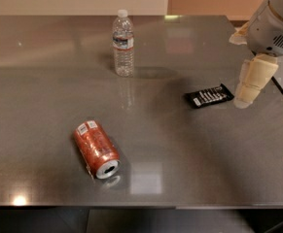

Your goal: Pick rxbar chocolate

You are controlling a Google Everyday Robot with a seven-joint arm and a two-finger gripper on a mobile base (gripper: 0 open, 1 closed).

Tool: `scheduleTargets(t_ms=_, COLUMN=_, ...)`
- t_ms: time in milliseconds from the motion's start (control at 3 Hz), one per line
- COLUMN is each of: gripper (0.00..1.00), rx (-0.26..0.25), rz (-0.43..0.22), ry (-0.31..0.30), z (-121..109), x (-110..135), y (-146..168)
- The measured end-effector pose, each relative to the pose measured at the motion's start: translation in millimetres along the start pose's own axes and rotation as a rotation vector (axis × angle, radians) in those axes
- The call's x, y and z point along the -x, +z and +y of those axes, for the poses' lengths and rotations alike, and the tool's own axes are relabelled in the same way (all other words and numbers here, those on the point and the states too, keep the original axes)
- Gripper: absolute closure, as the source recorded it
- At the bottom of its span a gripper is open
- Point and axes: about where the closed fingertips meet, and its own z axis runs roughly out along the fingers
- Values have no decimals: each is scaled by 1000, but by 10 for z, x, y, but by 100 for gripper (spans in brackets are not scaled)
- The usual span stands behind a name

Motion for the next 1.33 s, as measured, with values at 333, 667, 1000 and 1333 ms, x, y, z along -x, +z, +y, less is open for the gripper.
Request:
scheduleTargets(t_ms=333, gripper=0, rx=61, rz=-3, ry=-34, z=-289, x=-57, y=396)
scheduleTargets(t_ms=667, gripper=0, rx=100, rz=-7, ry=-58, z=-408, x=-99, y=684)
scheduleTargets(t_ms=1000, gripper=0, rx=127, rz=-10, ry=-72, z=-429, x=-154, y=946)
scheduleTargets(t_ms=1333, gripper=0, rx=146, rz=-11, ry=-84, z=-396, x=-191, y=1152)
